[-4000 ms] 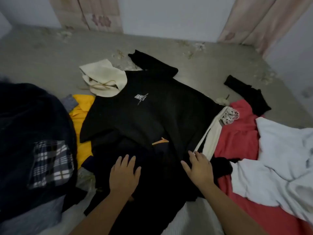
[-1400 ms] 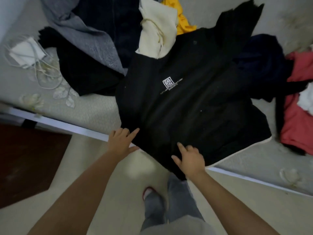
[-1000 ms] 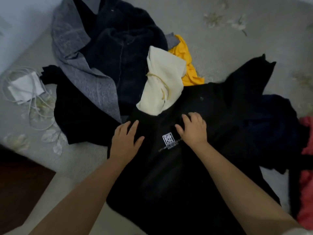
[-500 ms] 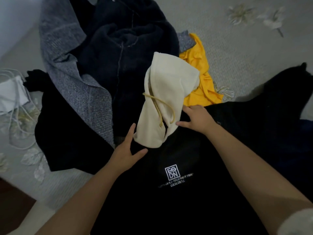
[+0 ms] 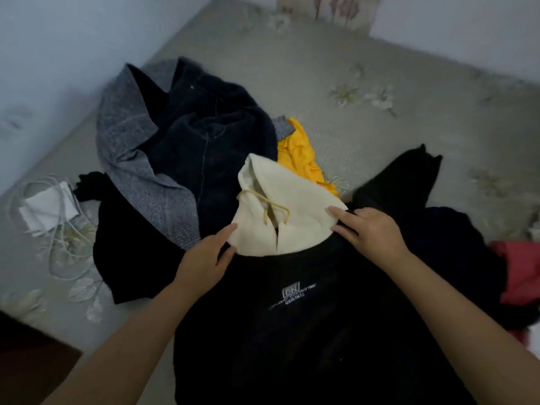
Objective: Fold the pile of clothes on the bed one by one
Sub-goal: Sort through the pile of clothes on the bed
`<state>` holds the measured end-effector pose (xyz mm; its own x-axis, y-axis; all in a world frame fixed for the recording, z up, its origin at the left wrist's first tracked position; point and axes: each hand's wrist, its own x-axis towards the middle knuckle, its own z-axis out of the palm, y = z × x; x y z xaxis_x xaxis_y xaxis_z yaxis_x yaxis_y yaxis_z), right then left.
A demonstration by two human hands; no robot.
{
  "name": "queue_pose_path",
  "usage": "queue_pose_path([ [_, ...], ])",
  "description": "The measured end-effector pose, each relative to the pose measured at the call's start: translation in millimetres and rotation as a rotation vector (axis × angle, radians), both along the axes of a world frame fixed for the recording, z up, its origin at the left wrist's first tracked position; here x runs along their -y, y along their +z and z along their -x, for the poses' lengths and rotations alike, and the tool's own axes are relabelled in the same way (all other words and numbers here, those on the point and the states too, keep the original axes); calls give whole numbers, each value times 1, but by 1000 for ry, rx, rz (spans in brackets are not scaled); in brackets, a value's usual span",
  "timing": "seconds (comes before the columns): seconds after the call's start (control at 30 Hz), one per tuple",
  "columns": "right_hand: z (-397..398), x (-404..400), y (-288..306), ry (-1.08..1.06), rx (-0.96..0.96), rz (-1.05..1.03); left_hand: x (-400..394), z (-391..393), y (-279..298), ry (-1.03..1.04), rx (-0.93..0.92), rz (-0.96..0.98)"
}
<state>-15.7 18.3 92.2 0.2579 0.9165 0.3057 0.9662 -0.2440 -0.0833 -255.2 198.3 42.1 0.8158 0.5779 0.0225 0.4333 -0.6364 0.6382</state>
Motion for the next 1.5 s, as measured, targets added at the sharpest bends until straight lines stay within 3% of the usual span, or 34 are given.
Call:
queue_pose_path([
  [0.13,25,43,87,-113,141,-48,0,23,88,-96,-38,-317],
  [0.4,157,156,278,-351,569,-454,71,99,301,-174,335,-823],
  [0.53,212,202,334,-462,691,-641,107,138,372,-94,533,-951],
  [0.67,239,224,358,-497,720,-730,123,164,404,-32,654,-1034],
  [0.9,227,218,336,-499,706,-616,113,146,380,-47,589,-1034],
  [1.13,134,183,260,-593,608,-392,77,42,315,-134,358,-1050],
  [1.33,38,129,130,-605,321,-165,45,-60,193,-161,80,-928],
  [1.5,25,105,-15,-678,-168,469,45,-85,58,-205,-253,-750],
])
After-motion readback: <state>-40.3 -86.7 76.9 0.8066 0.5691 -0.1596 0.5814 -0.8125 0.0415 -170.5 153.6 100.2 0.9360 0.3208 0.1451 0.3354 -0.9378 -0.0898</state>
